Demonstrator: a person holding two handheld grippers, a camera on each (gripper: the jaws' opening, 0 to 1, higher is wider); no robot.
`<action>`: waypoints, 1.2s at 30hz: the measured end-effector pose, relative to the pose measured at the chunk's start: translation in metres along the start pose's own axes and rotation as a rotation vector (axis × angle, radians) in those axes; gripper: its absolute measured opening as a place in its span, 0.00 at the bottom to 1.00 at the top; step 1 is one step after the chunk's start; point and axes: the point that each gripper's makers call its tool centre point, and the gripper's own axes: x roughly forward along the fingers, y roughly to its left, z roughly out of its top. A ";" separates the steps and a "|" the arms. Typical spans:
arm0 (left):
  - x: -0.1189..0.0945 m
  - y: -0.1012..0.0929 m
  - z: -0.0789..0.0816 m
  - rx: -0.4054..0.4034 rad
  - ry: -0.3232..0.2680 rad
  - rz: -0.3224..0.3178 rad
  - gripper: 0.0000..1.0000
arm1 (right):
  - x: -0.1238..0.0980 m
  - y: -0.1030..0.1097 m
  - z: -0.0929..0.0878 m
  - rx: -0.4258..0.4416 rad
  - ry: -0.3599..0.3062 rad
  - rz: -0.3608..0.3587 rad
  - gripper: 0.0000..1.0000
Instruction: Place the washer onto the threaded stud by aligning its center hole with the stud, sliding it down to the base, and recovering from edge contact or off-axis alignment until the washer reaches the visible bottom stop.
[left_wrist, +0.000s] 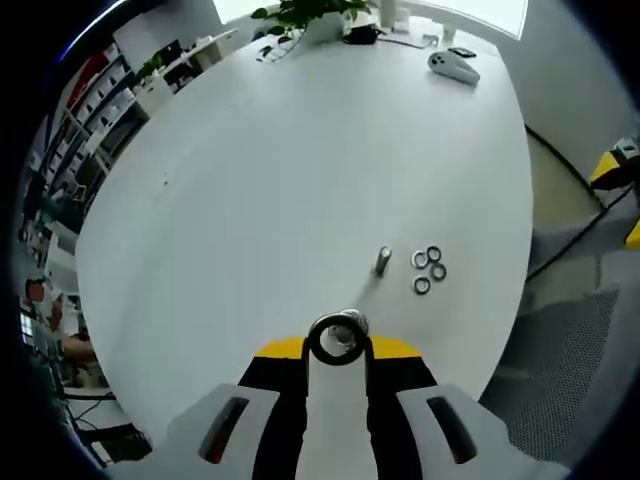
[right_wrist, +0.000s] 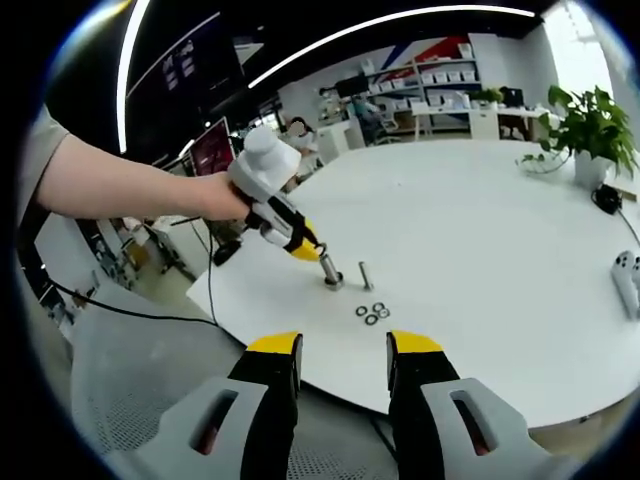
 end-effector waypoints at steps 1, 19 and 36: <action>0.001 -0.001 0.001 0.002 0.003 -0.004 0.19 | 0.000 0.000 0.000 -0.002 -0.001 0.001 0.36; 0.020 -0.007 -0.006 0.051 0.071 -0.015 0.19 | 0.000 -0.001 0.002 0.009 -0.013 -0.005 0.35; 0.044 -0.013 -0.018 0.027 0.102 -0.030 0.19 | -0.001 -0.003 0.001 0.017 -0.011 -0.015 0.35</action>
